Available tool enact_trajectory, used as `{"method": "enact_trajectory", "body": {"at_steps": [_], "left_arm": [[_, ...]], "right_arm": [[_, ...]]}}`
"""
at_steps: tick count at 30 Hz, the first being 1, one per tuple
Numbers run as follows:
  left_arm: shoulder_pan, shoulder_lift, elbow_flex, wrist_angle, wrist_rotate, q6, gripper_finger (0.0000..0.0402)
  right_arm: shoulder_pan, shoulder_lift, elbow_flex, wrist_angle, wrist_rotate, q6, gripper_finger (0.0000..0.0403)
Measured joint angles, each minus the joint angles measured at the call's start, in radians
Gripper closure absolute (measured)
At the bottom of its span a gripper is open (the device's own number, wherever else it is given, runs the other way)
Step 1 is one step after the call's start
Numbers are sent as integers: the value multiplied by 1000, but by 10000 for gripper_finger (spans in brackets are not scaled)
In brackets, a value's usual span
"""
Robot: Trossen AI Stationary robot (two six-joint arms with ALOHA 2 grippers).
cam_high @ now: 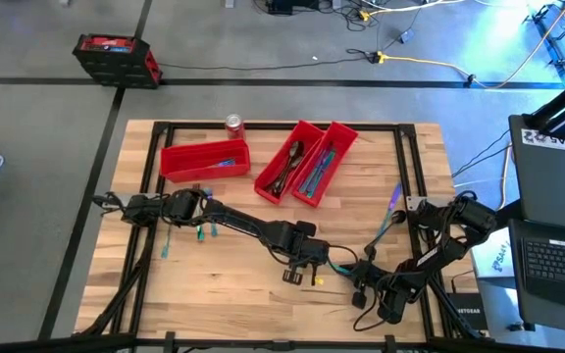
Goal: Sort silverware
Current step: Put the blue table knife into the right red bin
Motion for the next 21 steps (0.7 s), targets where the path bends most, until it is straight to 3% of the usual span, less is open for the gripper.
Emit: {"method": "enact_trajectory", "body": {"at_steps": [21], "left_arm": [[-1, 0, 0, 0, -3, 30, 379]], "right_arm": [[0, 0, 0, 1, 0, -3, 360]]}}
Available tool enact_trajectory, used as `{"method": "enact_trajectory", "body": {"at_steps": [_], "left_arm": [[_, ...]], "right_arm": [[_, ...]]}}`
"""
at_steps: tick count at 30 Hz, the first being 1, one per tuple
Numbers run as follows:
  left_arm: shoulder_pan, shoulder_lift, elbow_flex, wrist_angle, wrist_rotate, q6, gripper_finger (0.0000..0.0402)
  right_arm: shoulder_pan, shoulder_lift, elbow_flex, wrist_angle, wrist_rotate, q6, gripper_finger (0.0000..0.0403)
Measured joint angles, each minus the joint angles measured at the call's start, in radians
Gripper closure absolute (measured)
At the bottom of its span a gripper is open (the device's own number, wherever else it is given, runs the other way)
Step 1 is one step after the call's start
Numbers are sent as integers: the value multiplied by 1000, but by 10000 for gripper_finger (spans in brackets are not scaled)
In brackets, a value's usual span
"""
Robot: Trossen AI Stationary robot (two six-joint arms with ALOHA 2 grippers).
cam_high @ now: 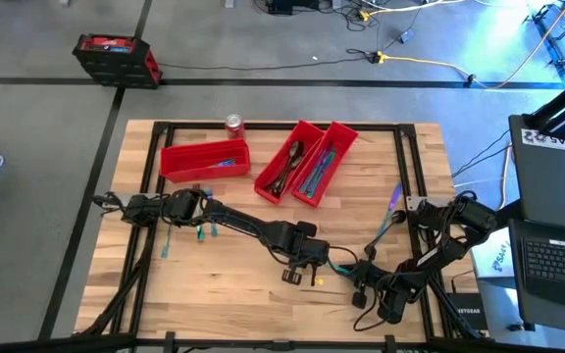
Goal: Sort silverware
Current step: Put the blue table knife into the right red bin
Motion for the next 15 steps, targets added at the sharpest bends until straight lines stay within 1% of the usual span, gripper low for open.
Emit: {"method": "enact_trajectory", "body": {"at_steps": [7, 11, 15], "left_arm": [[-1, 0, 3, 0, -13, 19, 371], [-8, 2, 31, -19, -43, 42, 367], [-7, 6, 68, -46, -46, 61, 366]], "right_arm": [[0, 0, 0, 0, 0, 0, 360], [0, 0, 0, 0, 0, 0, 360], [0, 0, 0, 0, 0, 0, 360]]}}
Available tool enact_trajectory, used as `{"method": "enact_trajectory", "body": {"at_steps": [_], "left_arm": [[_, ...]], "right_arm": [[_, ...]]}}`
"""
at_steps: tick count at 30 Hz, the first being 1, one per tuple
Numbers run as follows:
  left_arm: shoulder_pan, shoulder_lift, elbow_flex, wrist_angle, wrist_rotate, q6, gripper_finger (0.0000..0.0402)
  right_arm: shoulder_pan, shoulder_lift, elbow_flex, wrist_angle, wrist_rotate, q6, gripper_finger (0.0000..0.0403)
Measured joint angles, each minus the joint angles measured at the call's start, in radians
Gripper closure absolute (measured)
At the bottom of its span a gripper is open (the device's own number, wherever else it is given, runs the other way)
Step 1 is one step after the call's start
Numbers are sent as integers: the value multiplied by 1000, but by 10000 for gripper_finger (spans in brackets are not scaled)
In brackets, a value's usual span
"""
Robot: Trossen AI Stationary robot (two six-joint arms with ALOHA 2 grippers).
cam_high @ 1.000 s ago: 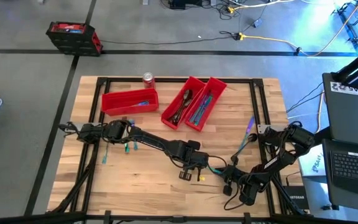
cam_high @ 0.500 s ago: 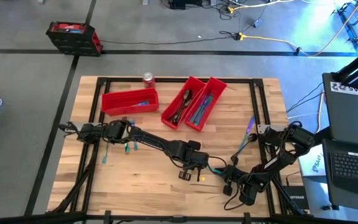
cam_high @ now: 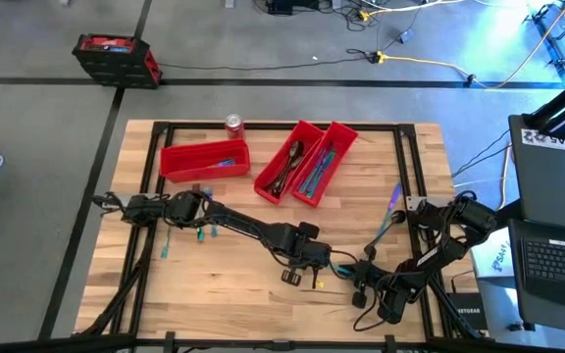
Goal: Sort silverware
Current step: Put the blue table knife into the right red bin
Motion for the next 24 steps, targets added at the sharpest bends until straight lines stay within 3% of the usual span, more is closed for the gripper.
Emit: {"method": "enact_trajectory", "body": {"at_steps": [8, 24], "left_arm": [[0, 6, 56, -45, -17, 27, 366], [-1, -121, 163, -61, -280, 110, 366]], "right_arm": [[0, 0, 0, 3, 2, -1, 360], [0, 0, -2, 14, 6, -3, 362]]}}
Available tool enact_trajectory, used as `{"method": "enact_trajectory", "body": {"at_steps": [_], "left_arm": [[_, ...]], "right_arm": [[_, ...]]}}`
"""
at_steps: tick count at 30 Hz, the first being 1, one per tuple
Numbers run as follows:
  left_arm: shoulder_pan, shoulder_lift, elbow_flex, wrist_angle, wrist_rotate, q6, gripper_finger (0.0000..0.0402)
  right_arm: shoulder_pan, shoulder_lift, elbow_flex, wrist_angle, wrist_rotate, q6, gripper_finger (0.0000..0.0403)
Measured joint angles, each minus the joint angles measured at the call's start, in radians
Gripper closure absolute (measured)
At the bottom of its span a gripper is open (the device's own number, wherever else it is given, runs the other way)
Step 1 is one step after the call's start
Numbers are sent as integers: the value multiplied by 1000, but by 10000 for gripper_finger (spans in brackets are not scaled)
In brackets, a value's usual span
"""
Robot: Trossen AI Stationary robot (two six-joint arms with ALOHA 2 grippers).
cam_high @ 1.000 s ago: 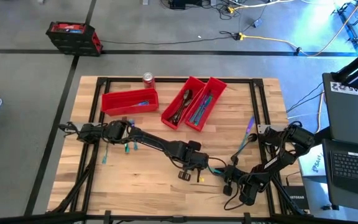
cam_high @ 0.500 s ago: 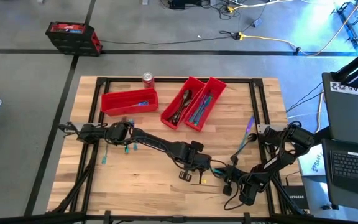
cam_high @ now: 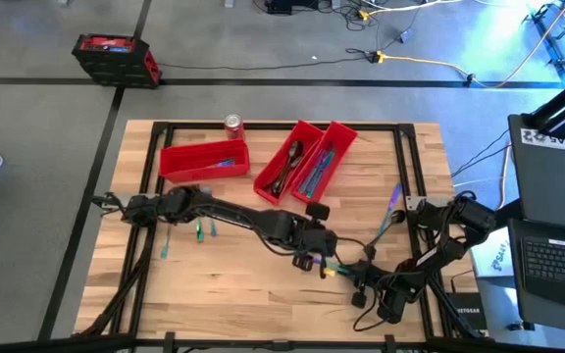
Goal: Sort silverware
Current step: Put the blue table knife into the right red bin
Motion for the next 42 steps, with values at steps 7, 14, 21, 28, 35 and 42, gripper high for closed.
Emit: {"method": "enact_trajectory", "body": {"at_steps": [7, 14, 21, 28, 35, 42], "left_arm": [[11, -32, 3, 4, -35, 12, 366], [1, -53, 2, -10, -109, 46, 366], [22, -130, 2, -90, -119, -22, 394], [64, -271, 2, -139, -146, -48, 400], [135, -359, 2, -347, -184, -144, 401], [191, -382, -5, -444, -143, -165, 402]], "right_arm": [[0, 0, 0, 0, 0, 1, 362], [-2, -4, 0, 1, -1, 27, 363], [-3, -6, 14, -12, -8, 46, 363], [-30, -55, 16, -12, -56, 43, 365], [-75, -152, 16, -47, -181, -4, 366], [-124, -222, 28, -93, -274, -72, 371]]}}
